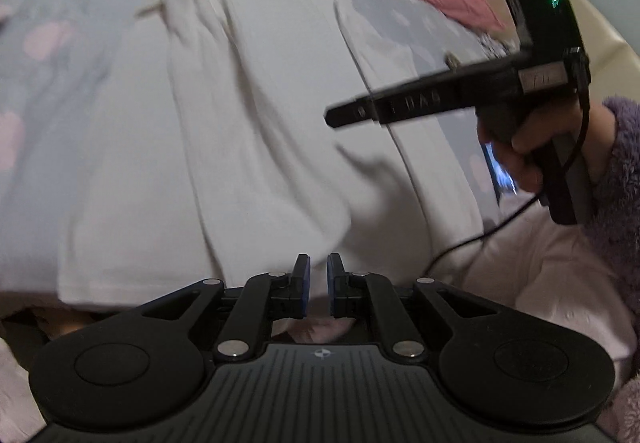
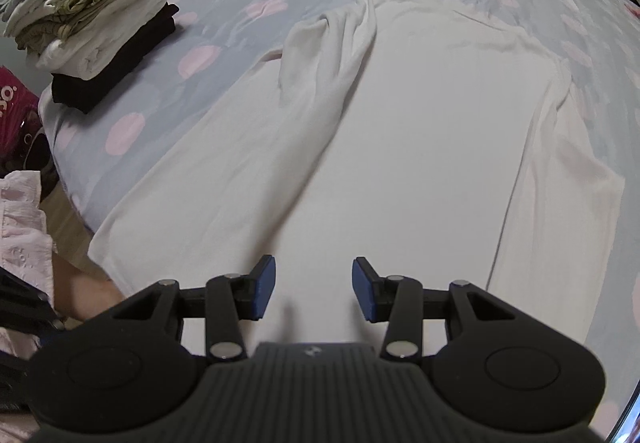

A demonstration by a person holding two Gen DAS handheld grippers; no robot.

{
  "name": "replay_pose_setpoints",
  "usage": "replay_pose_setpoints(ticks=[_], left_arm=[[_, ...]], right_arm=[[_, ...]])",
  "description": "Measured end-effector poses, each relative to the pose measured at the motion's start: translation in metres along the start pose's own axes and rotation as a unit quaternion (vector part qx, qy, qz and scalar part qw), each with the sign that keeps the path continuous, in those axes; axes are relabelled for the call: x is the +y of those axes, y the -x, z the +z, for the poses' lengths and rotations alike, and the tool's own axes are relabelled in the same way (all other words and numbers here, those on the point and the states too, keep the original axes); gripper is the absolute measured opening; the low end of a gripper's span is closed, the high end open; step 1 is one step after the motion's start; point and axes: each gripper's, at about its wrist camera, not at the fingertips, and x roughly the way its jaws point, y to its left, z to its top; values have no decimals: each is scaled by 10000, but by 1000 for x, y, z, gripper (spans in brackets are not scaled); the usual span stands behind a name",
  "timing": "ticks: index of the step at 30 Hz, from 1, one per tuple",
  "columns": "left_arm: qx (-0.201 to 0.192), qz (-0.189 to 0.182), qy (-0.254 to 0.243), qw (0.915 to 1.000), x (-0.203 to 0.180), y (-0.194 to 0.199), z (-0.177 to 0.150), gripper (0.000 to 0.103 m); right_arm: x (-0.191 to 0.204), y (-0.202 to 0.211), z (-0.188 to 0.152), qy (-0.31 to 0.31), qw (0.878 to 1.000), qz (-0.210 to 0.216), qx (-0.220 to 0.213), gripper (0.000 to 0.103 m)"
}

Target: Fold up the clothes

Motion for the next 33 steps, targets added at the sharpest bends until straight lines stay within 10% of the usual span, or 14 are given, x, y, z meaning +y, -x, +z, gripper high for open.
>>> replay_pose_setpoints(ticks=[10, 23, 26, 28, 33], left_arm=[[7, 725, 75, 9973, 34, -2, -8, 21], [18, 285, 131, 9995, 43, -43, -21, 21], [-48, 268, -31, 9996, 39, -43, -21, 9], [-110, 254, -148, 9995, 36, -41, -22, 5], [-448, -48, -98, 9989, 33, -11, -21, 1]], right_arm=[[36, 18, -45, 219, 9981, 503, -272, 46], [32, -8, -94, -127, 9963, 808, 274, 44], [32, -14, -93, -157, 9935, 1117, 146, 37], [33, -17, -91, -204, 9918, 1253, 175, 10], [25, 1, -87, -539, 9900, 1251, 377, 5]])
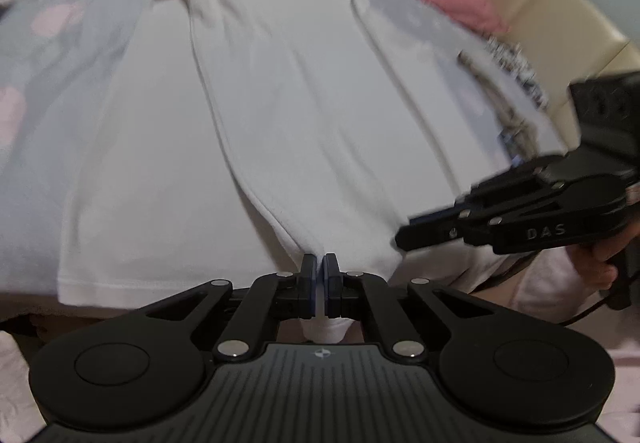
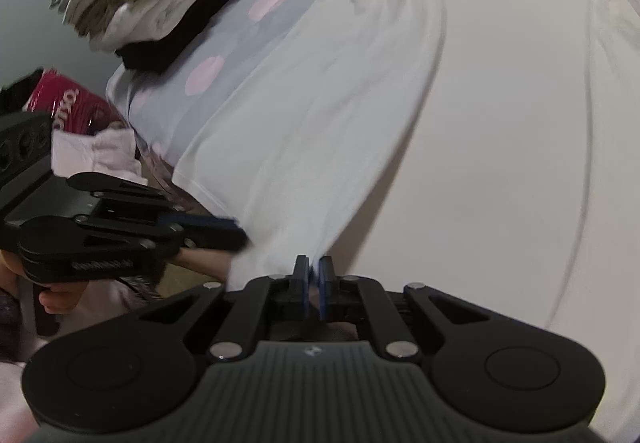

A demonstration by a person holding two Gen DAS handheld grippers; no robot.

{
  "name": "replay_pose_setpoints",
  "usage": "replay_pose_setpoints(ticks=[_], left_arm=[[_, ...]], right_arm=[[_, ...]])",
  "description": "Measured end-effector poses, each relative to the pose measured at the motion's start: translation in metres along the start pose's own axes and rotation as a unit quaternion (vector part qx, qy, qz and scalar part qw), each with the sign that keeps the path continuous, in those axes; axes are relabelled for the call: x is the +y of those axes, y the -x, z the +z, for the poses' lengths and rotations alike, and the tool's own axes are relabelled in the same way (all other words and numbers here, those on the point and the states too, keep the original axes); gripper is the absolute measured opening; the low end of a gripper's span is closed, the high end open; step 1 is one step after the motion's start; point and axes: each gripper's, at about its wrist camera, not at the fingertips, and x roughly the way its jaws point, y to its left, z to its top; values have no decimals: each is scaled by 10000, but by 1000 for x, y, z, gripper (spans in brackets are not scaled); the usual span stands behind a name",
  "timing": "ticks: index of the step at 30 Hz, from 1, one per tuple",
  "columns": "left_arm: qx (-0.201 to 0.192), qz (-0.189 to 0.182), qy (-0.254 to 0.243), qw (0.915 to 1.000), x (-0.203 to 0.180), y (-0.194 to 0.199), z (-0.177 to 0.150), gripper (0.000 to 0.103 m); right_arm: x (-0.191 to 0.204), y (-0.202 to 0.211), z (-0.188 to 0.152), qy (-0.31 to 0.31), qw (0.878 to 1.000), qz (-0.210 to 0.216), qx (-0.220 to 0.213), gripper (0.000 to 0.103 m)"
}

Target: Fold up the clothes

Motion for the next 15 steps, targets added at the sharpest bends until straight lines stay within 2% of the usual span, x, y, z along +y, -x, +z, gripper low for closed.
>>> replay_pose_setpoints(ticks=[2, 4, 6, 8, 9, 10, 12, 15], left_arm=[[-44, -155, -70, 9998, -5, 10, 2, 1], [-4, -153, -163, 9998, -9, 13, 3, 1], [106, -25, -217, 9997, -11, 11, 3, 1], [262, 149, -160, 9994, -8, 3, 3, 1], [303, 156, -69, 9994, -6, -3, 3, 1], [329, 140, 37, 9994, -2, -5, 2, 1], [278, 86, 100, 9995, 1, -5, 1, 1], [170, -41, -84, 9998, -6, -5, 3, 1]], right_arm=[[-2, 8, -4, -36, 9997, -209, 106, 2], [-2, 8, -7, -3, 9992, -268, 287, 2], [1, 5, -9, 62, 9984, -347, 446, 7], [9, 4, -11, 285, 9965, -664, 424, 8], [13, 4, -11, 399, 9956, -771, 366, 11], [19, 7, -10, 518, 9953, -784, 223, 25], [32, 14, -7, 672, 9955, -648, -128, 43], [47, 17, 3, 540, 9963, -406, -529, 40]])
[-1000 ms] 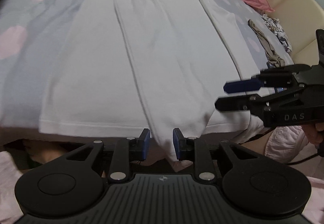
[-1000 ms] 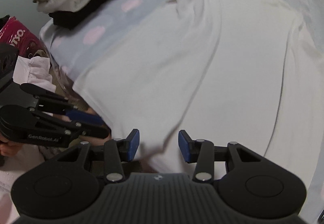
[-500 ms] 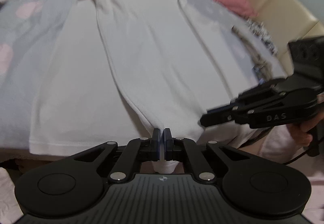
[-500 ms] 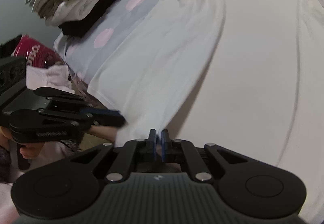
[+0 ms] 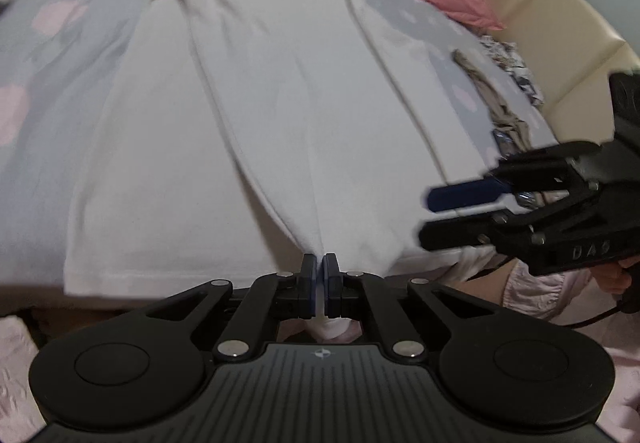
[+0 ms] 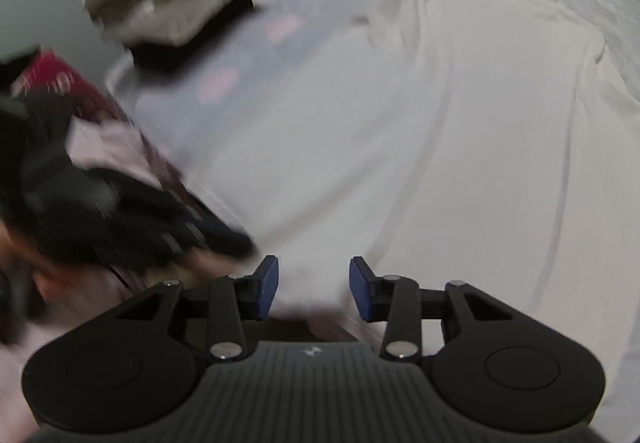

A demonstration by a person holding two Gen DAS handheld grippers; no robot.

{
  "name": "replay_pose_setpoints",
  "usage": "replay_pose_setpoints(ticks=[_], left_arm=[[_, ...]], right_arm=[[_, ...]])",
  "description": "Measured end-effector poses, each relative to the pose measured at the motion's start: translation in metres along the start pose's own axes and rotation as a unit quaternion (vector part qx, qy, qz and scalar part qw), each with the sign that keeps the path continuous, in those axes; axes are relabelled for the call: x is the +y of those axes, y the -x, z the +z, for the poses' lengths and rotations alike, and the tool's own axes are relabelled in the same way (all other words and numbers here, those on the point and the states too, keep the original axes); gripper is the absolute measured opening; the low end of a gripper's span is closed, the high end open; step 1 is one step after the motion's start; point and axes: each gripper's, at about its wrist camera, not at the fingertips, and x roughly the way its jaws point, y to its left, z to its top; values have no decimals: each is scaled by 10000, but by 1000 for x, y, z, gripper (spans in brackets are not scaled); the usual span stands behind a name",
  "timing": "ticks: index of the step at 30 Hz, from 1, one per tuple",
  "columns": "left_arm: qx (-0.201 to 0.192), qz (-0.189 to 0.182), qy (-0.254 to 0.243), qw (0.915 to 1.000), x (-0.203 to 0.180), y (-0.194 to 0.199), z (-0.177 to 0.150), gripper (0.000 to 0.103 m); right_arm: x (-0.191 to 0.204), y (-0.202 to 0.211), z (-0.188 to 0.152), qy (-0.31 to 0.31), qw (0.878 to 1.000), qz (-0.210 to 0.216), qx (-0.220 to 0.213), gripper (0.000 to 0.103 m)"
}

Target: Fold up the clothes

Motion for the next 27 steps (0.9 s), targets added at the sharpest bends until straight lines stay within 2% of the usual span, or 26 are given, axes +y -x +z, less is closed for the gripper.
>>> replay_pose_setpoints(ticks=[4, 9, 12, 14, 15, 16, 18, 22, 27], left_arm=[[-27, -149, -219, 9996, -13, -6, 4, 1], [-81, -190, -460, 9987, -28, -10, 9, 1], [-137, -256, -500, 9983, -31, -9, 13, 1], [-176, -283, -527, 9981, -32, -8, 16, 1], [-183, -295, -549, 9979, -33, -7, 17, 1], [-167, -295, -590, 9977, -33, -6, 18, 1], [-67, -244, -744, 9969, -30, -3, 23, 2], [143, 141, -1223, 9923, -12, 6, 44, 5], [-97, 1044, -1657, 9806, 26, 8, 93, 10]], right_arm=[[13, -16, 19, 198, 9994, -272, 57, 39], [13, -28, 32, 243, 9990, -276, 254, 39], [14, -39, 39, 341, 9978, -431, 367, 39], [12, -46, 41, 323, 9971, -491, 474, 30], [9, -49, 41, 263, 9972, -472, 522, 13], [6, -50, 41, 177, 9974, -444, 548, 8], [-3, -44, 41, -58, 9981, -390, 470, 8], [-15, -25, 43, -365, 9983, -410, 171, 8], [-39, 4, 42, -847, 9954, -348, -269, 8]])
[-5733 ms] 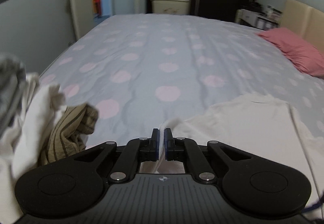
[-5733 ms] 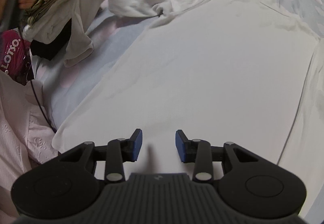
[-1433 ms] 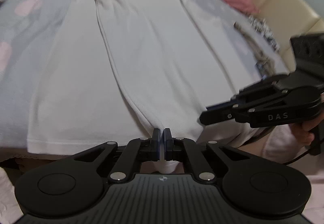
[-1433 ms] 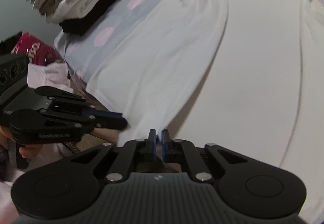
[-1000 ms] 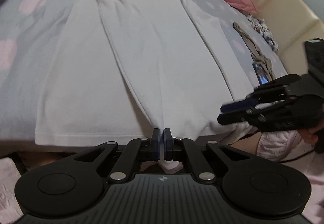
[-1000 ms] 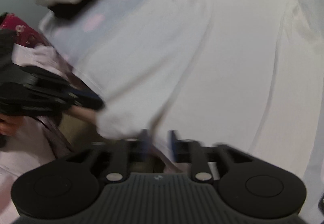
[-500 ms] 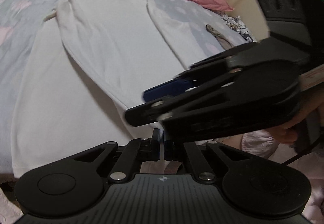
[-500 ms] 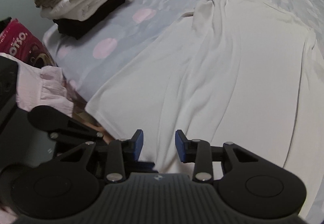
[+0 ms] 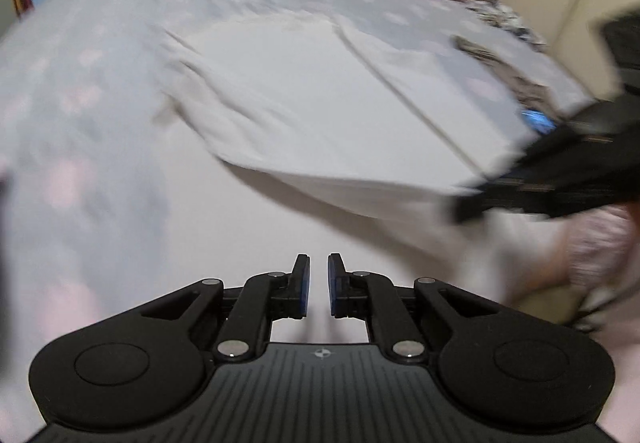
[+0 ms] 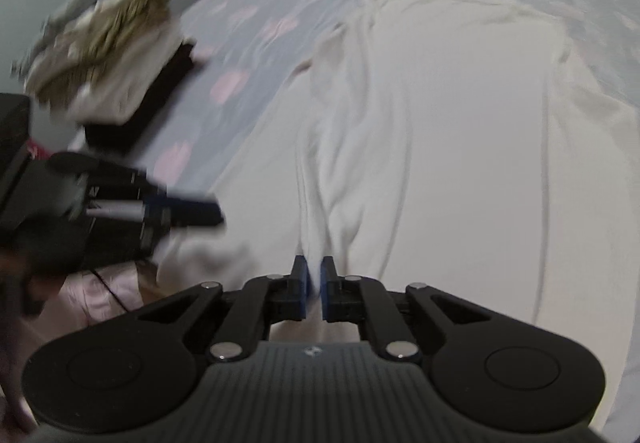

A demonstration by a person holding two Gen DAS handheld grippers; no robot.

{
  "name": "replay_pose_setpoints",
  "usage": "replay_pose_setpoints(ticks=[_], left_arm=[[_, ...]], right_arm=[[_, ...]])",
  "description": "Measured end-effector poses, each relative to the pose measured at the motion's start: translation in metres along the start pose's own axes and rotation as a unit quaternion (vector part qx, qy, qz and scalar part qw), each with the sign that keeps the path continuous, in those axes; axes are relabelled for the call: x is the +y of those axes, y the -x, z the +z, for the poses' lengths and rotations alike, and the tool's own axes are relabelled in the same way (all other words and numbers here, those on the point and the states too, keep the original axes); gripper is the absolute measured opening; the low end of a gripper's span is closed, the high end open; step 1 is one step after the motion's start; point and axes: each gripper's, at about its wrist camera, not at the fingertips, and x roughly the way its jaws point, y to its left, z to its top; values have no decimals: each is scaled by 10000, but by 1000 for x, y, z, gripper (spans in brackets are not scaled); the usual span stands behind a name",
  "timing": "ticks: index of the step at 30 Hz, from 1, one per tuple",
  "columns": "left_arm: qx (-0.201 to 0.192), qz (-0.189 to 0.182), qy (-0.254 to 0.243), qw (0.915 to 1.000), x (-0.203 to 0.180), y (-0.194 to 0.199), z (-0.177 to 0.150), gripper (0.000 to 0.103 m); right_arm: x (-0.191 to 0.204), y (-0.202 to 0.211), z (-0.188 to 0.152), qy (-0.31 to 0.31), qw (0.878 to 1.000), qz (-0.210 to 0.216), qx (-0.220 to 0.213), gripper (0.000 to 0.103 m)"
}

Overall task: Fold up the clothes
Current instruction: 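Grasp the garment edge with the right gripper and fold it over the body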

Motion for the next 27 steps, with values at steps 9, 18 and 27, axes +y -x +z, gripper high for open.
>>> replay_pose_setpoints(ticks=[9, 18, 27], left_arm=[[-496, 1167, -793, 9888, 52, -69, 53, 30], [-498, 1729, -1894, 9653, 54, -123, 83, 36], [-392, 2110, -2607, 9413, 49, -156, 99, 12]], right_arm=[[-64, 25, 0, -829, 9938, -625, -398, 8], [-105, 24, -10, -1369, 9866, -838, -293, 8], [-114, 23, -10, -1507, 9857, -708, -260, 8]])
